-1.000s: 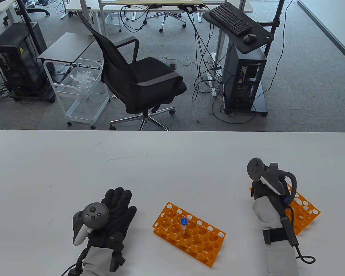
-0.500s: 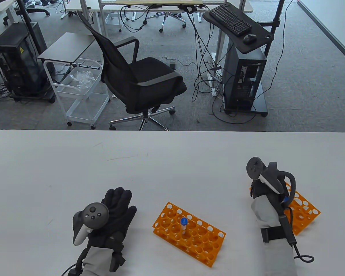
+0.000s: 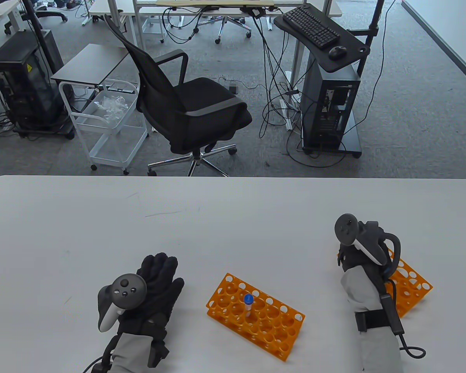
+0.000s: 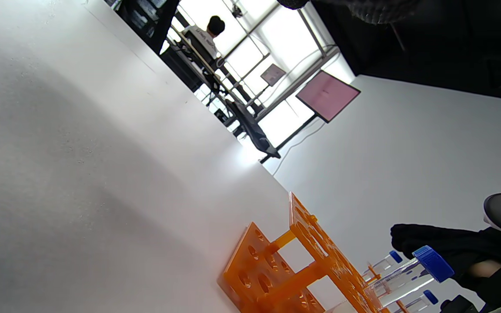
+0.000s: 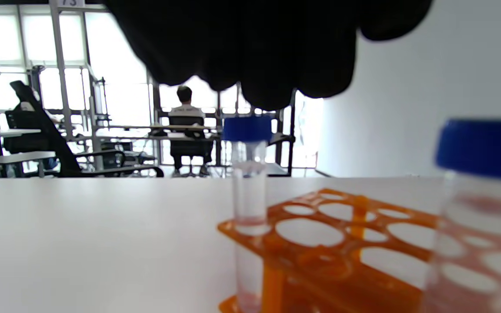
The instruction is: Transfer 4 test tubes between racks (Right hand only)
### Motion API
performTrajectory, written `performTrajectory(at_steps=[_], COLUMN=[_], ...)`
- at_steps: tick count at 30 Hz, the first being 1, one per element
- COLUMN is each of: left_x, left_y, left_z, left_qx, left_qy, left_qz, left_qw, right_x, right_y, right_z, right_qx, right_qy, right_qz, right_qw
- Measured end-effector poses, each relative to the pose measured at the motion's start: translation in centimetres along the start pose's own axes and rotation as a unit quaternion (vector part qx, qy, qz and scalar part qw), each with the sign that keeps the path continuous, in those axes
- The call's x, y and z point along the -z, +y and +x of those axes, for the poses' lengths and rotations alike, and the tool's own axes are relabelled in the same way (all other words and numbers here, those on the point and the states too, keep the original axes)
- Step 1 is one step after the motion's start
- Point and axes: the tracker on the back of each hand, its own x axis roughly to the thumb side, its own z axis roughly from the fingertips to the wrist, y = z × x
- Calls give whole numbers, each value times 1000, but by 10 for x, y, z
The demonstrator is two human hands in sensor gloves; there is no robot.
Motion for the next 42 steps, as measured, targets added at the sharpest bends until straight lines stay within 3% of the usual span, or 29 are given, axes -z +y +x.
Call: performTrajectory(at_steps=[13,31,42], left_x=[-1,-1,-1], left_y=[1,1,1], left_z=[0,0,0], left_qx=[-2,-1,-1], left_qy=[5,8,8], left_qz=[0,-1,-1], left_qw=[1000,1000,1000], right_x=[-51,-101,-123], right_y=[-41,-45,-33], right_z=[30,96,138], right_qx=[72,143,172], right_qy=[-94,-255,-339], right_qz=[-80,-102,-64], right_qw=[990,951,923])
